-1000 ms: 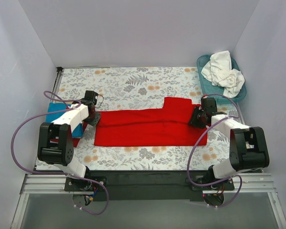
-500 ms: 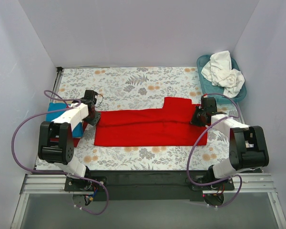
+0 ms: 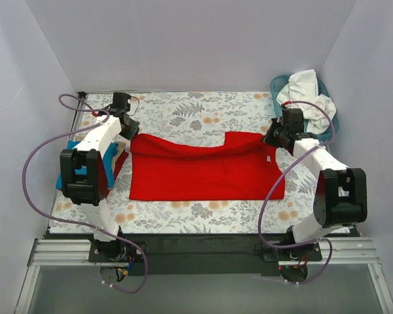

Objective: Fold and stack the t-shirts
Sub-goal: Fold the tshirt

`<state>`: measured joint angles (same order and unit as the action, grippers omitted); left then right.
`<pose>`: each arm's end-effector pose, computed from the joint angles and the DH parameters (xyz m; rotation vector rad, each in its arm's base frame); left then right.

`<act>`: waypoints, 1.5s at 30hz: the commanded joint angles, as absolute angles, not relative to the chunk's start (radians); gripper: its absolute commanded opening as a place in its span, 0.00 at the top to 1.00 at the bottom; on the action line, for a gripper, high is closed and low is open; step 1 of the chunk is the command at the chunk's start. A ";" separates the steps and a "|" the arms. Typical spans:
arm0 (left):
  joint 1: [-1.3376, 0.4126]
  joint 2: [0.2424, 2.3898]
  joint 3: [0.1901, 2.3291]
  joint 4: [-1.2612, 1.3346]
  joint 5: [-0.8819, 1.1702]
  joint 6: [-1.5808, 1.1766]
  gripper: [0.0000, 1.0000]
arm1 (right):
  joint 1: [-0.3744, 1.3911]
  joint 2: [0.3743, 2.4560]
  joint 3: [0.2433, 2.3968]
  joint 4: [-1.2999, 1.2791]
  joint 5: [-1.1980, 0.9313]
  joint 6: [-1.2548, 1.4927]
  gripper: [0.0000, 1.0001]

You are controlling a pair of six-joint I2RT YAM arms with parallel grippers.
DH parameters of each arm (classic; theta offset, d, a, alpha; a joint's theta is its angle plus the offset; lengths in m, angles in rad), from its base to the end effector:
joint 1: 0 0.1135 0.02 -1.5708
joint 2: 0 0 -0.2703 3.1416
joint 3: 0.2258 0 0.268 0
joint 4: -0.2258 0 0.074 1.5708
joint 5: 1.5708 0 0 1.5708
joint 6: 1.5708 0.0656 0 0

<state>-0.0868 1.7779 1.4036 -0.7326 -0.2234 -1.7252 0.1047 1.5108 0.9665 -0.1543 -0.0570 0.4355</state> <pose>0.4021 -0.0204 0.2150 -1.9960 1.7688 -0.3111 0.3627 0.0419 0.2097 0.3474 2.2657 0.3480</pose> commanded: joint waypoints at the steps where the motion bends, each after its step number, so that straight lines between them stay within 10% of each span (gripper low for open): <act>1: -0.075 1.850 1.511 -0.726 -0.199 -1.674 1.00 | 0.087 1.572 1.084 -0.153 -0.066 0.400 0.99; 15: -0.011 2.037 1.713 -0.650 -0.077 -1.611 1.00 | 0.051 1.795 1.374 -0.152 -0.089 0.354 0.99; 45: -0.009 1.592 1.103 -0.540 0.037 -1.643 1.00 | 0.028 1.529 0.991 -0.120 -0.081 0.402 0.99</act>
<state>-0.0151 1.6680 1.1469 -0.5526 0.0101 -1.6390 0.0338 1.5784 1.0172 -0.1535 -0.0803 0.3908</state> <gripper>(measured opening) 0.015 0.024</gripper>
